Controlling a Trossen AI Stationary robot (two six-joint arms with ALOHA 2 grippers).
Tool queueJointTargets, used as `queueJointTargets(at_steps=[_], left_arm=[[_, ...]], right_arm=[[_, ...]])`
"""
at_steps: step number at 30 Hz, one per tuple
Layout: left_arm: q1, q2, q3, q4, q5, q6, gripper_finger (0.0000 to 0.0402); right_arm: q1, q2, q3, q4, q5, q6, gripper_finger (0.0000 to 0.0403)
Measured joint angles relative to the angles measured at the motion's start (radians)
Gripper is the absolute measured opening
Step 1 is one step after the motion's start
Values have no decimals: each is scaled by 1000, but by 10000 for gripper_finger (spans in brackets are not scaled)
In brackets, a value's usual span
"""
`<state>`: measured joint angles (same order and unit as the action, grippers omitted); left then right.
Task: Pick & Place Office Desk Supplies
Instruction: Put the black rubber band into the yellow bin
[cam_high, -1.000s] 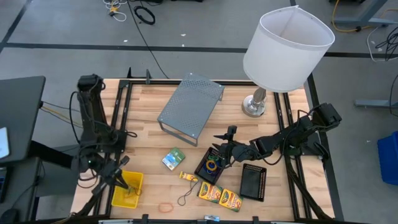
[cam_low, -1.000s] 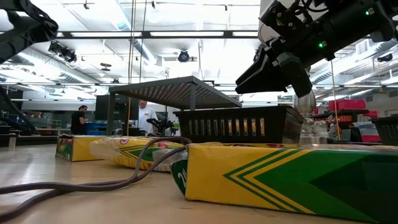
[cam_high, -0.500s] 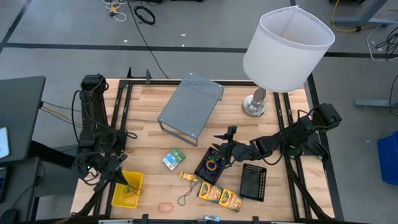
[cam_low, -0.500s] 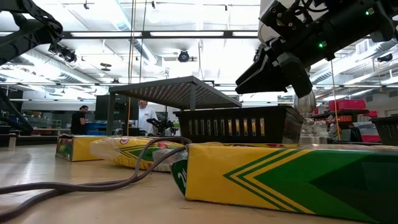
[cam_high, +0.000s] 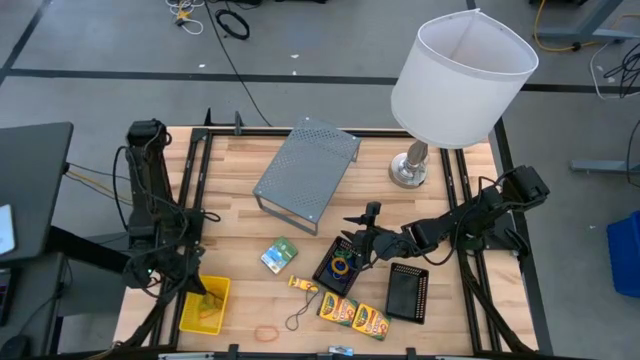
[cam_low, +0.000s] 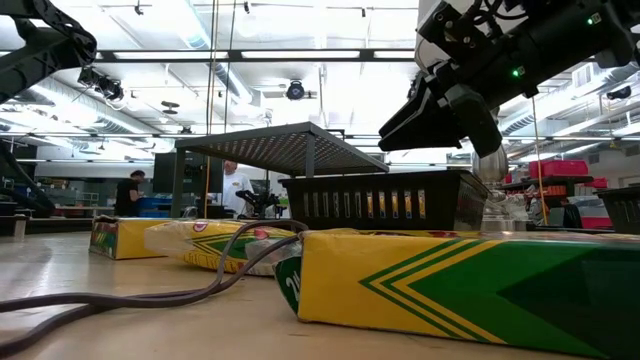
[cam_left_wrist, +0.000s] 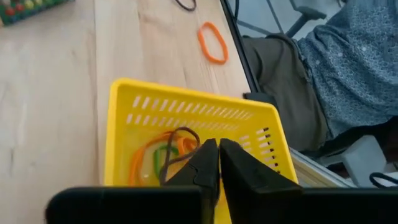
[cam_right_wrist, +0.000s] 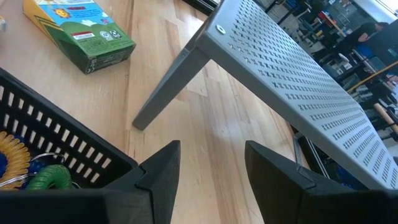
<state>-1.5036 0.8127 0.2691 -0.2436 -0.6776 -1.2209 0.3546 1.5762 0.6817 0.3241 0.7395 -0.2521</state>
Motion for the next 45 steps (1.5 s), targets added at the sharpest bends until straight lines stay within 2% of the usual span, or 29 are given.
queueJointTargets(at_steps=[7, 18, 22, 29, 34, 38, 45], left_arm=[[0, 0, 0, 0, -103, 12, 80], [-2, 0, 0, 0, -220, 18, 195], [-2, 1, 0, 0, -240, 46, 224], [-2, 2, 0, -47, -222, 50, 228], [10, 5, 1, -213, -220, -66, 225], [29, 22, 1, -338, -162, -163, 227], [57, 30, 1, -396, -145, -181, 227]], right_arm=[[-6, 0, 0, 0, 0, 0, 188], [-5, 0, 0, 0, 0, 0, 188], [-5, 0, 0, 0, 0, 0, 188], [-5, 0, 0, 0, 0, 0, 188], [-5, 0, 0, 0, 0, 0, 188], [-5, 0, 0, 0, 0, 0, 188], [-5, 0, 0, -1, 0, 0, 188]])
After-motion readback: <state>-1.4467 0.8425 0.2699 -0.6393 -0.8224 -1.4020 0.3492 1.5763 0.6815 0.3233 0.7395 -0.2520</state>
